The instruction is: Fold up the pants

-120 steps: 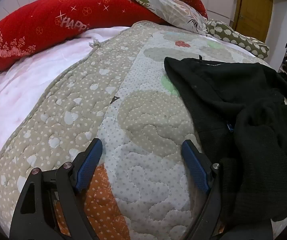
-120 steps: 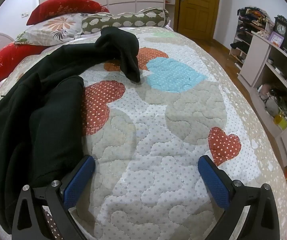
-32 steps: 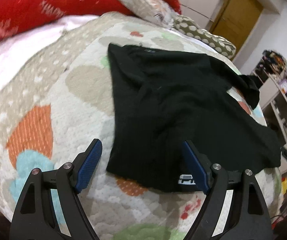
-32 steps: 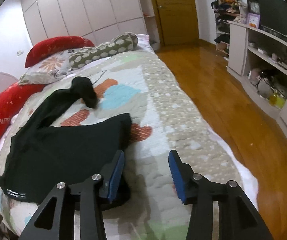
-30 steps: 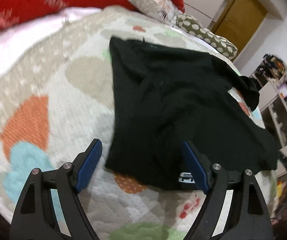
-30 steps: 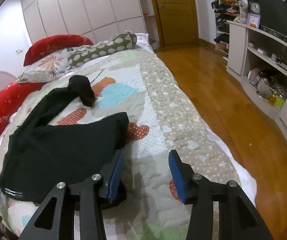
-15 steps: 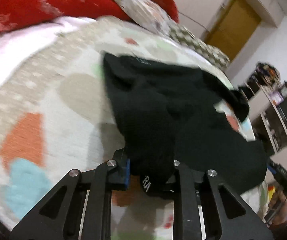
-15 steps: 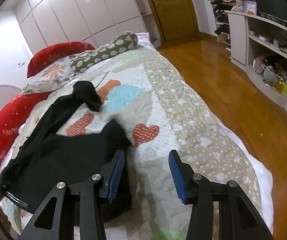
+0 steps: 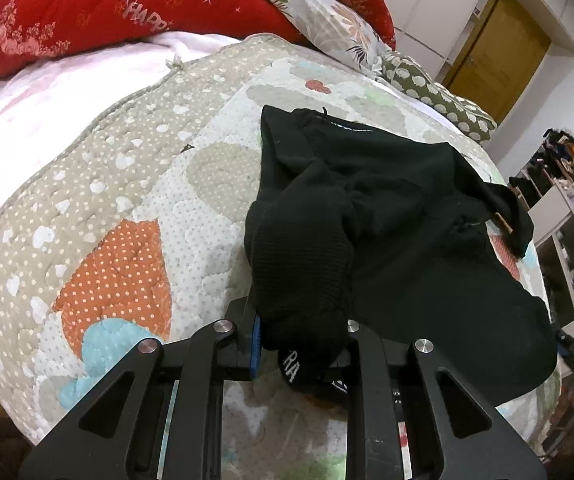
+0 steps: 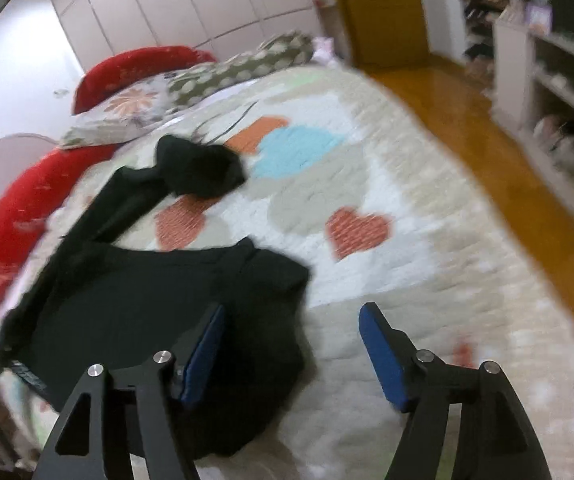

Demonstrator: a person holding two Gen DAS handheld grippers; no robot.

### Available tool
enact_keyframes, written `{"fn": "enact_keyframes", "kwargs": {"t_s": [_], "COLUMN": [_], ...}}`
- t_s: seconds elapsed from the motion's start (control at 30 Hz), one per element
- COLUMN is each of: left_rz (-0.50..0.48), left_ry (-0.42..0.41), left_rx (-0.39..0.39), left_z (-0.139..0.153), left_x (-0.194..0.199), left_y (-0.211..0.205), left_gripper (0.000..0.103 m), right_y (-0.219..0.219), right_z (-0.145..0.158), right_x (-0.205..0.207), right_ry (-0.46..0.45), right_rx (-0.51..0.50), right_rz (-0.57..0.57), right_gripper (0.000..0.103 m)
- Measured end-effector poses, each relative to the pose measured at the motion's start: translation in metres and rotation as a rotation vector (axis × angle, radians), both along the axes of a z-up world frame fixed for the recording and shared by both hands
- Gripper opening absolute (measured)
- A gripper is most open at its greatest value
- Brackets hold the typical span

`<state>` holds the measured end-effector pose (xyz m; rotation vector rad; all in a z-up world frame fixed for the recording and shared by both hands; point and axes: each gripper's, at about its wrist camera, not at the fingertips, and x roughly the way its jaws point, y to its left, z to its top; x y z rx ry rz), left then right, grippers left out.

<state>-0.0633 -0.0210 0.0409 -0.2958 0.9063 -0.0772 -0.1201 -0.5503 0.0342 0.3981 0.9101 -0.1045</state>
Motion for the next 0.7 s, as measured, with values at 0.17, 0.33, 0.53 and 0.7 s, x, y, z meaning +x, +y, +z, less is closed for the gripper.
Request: {"fn": "enact_keyframes", "kwargs": {"t_s": [0.17, 0.33, 0.53, 0.7], "left_rz": [-0.001, -0.027, -0.056, -0.038], "left_ry": [0.003, 0.011, 0.048, 0.041], "left_rx": [0.005, 0.0, 0.063, 0.034], "left_z": [0.002, 0.004, -0.008, -0.002], "left_x": [0.0, -0.004, -0.012, -0.015], "left_y": [-0.002, -0.009, -0.032, -0.017], "left_gripper": [0.018, 0.018, 0.022, 0.033], "right_y": [0.014, 0.008, -0.004, -0.017], "right_z": [0.012, 0.046, 0.019, 0.021], "right_x": [-0.005, -0.029, -0.029, -0.027], "right_ry": [-0.061, -0.088, 0.023, 0.017], "right_rx": [-0.05, -0.204, -0.301, -0.236], "right_rz": [0.037, 0.009, -0.031, -0.071], "right_gripper": [0.013, 0.01, 0.008, 0.03]}}
